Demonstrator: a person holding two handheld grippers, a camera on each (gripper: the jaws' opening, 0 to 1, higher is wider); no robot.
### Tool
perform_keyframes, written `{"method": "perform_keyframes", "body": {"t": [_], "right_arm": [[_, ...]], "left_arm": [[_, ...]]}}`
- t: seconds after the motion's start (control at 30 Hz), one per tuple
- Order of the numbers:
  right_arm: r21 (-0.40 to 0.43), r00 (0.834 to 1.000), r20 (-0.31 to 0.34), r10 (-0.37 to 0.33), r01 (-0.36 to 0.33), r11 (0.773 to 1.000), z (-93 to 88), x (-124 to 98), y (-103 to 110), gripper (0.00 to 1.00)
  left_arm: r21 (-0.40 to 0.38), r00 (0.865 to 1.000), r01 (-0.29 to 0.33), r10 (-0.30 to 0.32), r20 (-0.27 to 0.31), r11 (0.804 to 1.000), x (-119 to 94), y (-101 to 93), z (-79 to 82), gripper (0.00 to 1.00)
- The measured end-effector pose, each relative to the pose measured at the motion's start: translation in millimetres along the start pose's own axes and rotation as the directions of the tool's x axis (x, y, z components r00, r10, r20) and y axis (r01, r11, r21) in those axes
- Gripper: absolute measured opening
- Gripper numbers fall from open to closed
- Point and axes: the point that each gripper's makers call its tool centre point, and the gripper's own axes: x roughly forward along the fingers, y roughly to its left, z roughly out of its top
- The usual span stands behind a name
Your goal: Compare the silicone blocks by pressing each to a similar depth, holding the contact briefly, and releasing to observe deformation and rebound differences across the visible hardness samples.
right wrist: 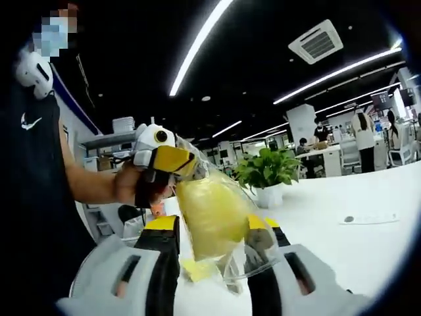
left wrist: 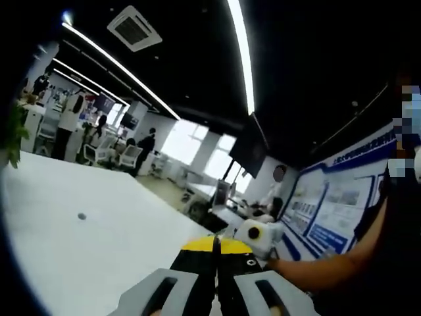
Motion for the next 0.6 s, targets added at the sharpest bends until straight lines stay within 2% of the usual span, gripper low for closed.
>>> {"method": "perform_keyframes", "body": {"t": [0.13,0.33,0.37,0.47,0.6], "right_arm": [[-0.006,1.0,0.02,-0.004,0.004,1.0,3.3,3,0,0.34],[0.023,0.999,0.016,0.035,-0.035,0.999,5.5,3,8,0.24],[0.05,0.999,0.005,0.049,-0.049,0.998,5.4,4,11,0.22],[0.066,0.998,-0.02,0.058,-0.057,0.996,4.9,6,14,0.17],[0.134,0.994,-0.09,0.067,-0.055,0.989,-1.2,8,18,0.13]], "left_arm": [[-0.006,1.0,0.01,-0.01,0.0,1.0,0,-4.7,-0.1,0.0],[0.001,1.0,0.01,-0.01,0.016,1.0,-5,-4.9,5.3,0.0],[0.002,1.0,0.009,-0.009,0.016,1.0,-7,-5.0,5.1,0.0],[0.025,1.0,0.005,-0.006,0.02,1.0,-10,-6.1,3.7,0.0],[0.047,1.0,0.009,-0.009,0.012,0.999,-15,-3.5,2.0,0.0]]}}
